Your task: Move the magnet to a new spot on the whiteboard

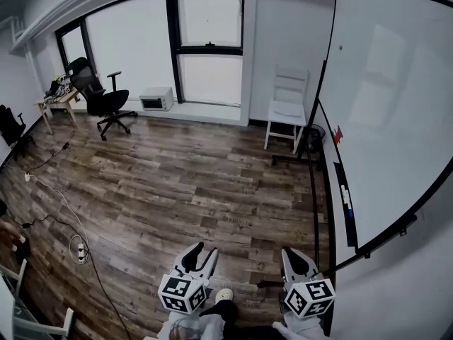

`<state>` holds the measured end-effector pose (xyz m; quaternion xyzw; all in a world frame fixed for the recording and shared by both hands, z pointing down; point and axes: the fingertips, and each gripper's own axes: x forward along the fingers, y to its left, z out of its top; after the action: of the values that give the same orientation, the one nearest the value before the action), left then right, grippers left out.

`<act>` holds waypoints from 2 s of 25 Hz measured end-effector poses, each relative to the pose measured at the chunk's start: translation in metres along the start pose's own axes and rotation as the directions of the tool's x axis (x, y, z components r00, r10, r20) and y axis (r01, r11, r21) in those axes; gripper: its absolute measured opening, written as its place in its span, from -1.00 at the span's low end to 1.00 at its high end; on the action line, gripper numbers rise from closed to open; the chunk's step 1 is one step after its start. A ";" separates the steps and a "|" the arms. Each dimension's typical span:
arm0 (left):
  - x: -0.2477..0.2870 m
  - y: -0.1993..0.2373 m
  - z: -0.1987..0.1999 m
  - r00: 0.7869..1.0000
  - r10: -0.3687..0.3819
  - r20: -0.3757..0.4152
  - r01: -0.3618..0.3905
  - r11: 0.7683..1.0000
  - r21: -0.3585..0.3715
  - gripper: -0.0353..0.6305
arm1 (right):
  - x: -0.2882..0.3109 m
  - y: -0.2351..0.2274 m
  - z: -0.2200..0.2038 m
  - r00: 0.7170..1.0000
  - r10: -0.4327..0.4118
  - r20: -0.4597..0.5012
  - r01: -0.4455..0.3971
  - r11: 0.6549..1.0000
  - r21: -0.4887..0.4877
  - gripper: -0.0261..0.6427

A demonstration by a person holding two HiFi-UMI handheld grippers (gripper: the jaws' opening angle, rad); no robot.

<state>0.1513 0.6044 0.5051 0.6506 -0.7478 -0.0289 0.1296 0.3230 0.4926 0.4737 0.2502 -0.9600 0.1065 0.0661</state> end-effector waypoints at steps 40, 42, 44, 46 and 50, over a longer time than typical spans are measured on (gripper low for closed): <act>0.160 0.125 0.031 0.995 -0.074 -0.061 0.075 0.997 0.015 -0.41 | 0.184 -0.065 0.021 0.993 -0.121 -0.004 0.121 0.992 0.046 -0.84; 0.174 0.129 0.034 0.996 -0.070 -0.057 0.071 0.997 0.017 -0.41 | 0.196 -0.075 0.023 0.993 -0.118 -0.004 0.118 0.992 0.047 -0.84; 0.189 0.131 0.038 0.996 -0.073 -0.053 0.074 0.997 0.020 -0.41 | 0.209 -0.085 0.028 0.993 -0.119 -0.001 0.119 0.992 0.045 -0.84; 0.205 0.136 0.040 0.996 -0.072 -0.054 0.074 0.997 0.020 -0.41 | 0.222 -0.096 0.032 0.993 -0.119 -0.001 0.119 0.992 0.042 -0.84; 0.244 0.147 0.051 0.996 -0.073 -0.053 0.074 0.997 0.012 -0.41 | 0.251 -0.118 0.045 0.993 -0.121 -0.003 0.121 0.992 0.036 -0.84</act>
<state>-0.0317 0.3811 0.5252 0.6789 -0.7199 -0.0115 0.1436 0.1605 0.2640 0.4956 0.3088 -0.9411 0.1197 0.0684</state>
